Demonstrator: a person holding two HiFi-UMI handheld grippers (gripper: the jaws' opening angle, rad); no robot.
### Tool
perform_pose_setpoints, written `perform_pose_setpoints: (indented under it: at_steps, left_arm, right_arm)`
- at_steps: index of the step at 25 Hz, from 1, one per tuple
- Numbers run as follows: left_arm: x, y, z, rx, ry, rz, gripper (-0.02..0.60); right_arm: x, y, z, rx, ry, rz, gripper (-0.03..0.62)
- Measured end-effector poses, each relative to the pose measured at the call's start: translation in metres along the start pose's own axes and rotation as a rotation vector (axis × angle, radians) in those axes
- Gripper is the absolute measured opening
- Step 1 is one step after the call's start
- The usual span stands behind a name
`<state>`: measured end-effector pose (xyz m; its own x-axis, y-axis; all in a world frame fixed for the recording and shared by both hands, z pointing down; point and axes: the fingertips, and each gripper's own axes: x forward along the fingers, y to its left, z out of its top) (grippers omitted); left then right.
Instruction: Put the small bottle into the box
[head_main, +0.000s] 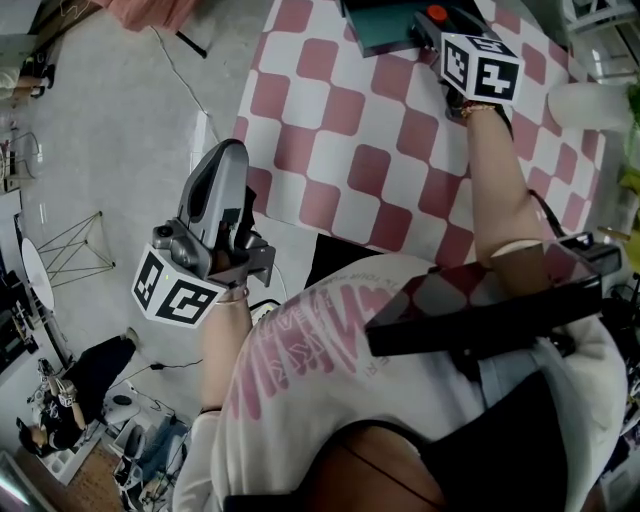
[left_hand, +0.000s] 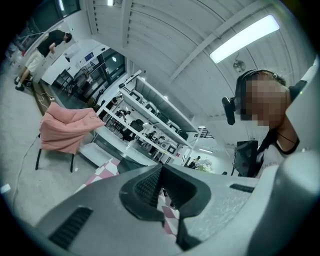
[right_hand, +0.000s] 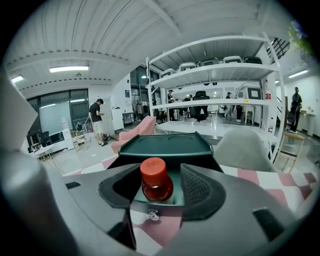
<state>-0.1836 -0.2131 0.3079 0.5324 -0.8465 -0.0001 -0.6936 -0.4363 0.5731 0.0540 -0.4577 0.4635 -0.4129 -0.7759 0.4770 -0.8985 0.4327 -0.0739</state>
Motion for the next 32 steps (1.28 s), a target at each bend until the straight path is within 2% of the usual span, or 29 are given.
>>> perform_pose_setpoints:
  at_steps: [8,11,12,15,19,22,26,29,32]
  left_arm:
    - [-0.016,-0.019,0.013,0.022,-0.061,0.039,0.008]
    - [-0.019,-0.026,0.015,0.025,-0.087,0.030,0.008]
    - [-0.020,-0.030,0.014,0.030,-0.092,0.024,0.008]
    - [-0.024,-0.045,0.013,0.048,-0.101,0.009,0.008]
    - [-0.029,-0.063,0.009,0.054,-0.102,0.005,0.008]
    - [-0.031,-0.073,0.006,0.037,-0.106,-0.006,0.008]
    - [-0.020,-0.097,0.008,0.026,-0.113,-0.097,0.008]
    - [-0.016,-0.115,0.015,0.049,-0.125,-0.175,0.008]
    - [-0.029,-0.127,0.019,0.046,-0.136,-0.216,0.008]
  right_arm:
    - [-0.023,0.009,0.016,0.028,-0.011,0.046,0.239]
    - [-0.029,0.010,0.009,0.047,0.008,0.053,0.234]
    - [-0.033,0.011,0.006,0.054,0.014,0.052,0.215]
    - [-0.051,0.011,-0.003,0.072,0.023,0.043,0.097]
    - [-0.079,0.014,-0.016,0.106,0.032,0.039,0.046]
    - [-0.106,0.032,-0.028,0.172,0.024,0.098,0.031]
    - [-0.154,0.049,-0.014,0.203,-0.064,0.168,0.016]
    - [-0.199,0.055,0.020,0.182,-0.184,0.162,0.011]
    - [-0.253,0.073,0.046,0.180,-0.313,0.151,0.008]
